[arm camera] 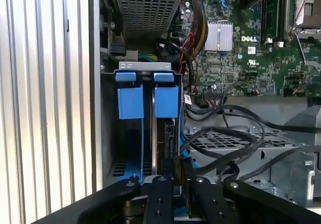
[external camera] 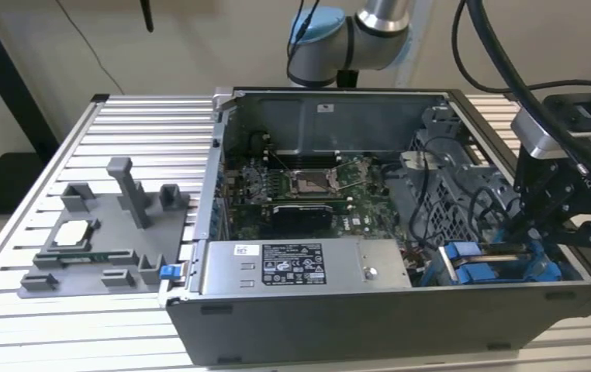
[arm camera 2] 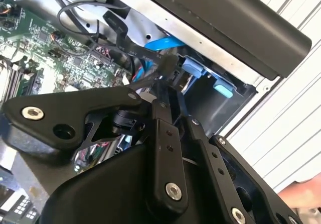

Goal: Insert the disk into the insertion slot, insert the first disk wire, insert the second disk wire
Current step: 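Insert the first disk wire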

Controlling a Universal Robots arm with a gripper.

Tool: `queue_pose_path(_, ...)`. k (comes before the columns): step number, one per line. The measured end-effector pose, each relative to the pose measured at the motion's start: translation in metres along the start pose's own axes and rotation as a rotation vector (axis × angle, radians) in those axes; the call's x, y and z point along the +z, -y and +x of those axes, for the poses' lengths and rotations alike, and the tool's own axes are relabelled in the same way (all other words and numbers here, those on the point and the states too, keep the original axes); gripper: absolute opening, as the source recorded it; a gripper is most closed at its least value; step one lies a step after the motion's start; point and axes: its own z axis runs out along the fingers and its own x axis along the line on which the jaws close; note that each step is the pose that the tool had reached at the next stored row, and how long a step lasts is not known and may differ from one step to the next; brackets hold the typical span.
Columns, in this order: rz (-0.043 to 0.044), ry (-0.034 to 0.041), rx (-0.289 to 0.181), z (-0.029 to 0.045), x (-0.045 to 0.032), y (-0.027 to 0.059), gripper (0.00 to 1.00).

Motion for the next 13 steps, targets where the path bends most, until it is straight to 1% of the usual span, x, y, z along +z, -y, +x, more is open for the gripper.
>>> queue_pose_path(13, 0.0022, -0.0022, 0.016, 0.0006, 0.006, 0.0026, 0.0)
